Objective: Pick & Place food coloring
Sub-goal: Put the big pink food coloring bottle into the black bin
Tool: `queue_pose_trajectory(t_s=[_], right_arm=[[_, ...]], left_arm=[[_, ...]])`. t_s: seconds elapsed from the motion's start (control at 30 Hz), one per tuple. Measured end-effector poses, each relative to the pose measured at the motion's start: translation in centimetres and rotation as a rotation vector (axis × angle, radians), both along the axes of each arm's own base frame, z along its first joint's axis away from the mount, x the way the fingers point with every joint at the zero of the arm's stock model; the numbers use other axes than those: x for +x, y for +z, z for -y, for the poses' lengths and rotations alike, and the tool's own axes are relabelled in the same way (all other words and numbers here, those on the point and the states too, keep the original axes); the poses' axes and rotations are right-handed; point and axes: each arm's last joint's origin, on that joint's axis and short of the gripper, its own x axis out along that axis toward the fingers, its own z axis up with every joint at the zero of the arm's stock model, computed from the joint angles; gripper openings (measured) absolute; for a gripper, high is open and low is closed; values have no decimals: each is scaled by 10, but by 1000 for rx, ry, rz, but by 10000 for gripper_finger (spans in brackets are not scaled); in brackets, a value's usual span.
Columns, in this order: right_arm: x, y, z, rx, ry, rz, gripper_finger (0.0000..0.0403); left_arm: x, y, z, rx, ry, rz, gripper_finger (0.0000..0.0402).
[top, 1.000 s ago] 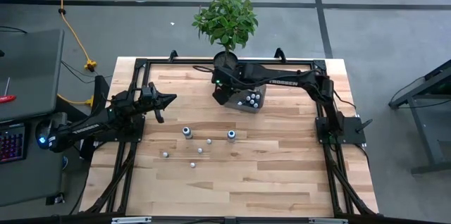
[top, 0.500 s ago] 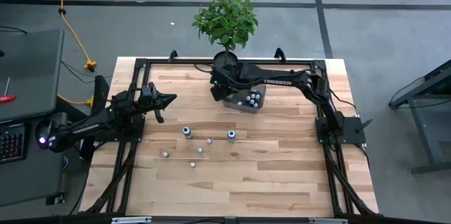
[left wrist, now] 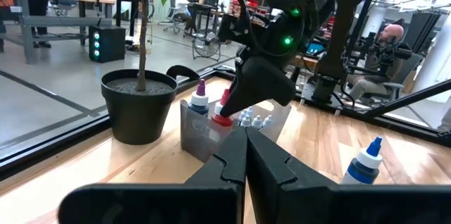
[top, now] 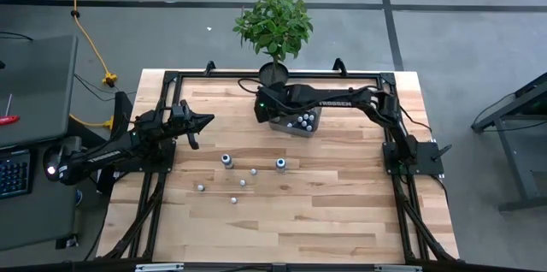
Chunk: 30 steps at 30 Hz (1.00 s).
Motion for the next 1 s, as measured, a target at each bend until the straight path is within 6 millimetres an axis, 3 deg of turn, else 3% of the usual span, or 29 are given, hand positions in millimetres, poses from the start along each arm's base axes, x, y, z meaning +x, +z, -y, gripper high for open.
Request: queue_pose_trajectory(t_s=[1.0], right_arm=[[1, -1, -3, -83, 103, -70, 130]], left_arm=[[0, 0, 0, 0, 0, 0, 0]])
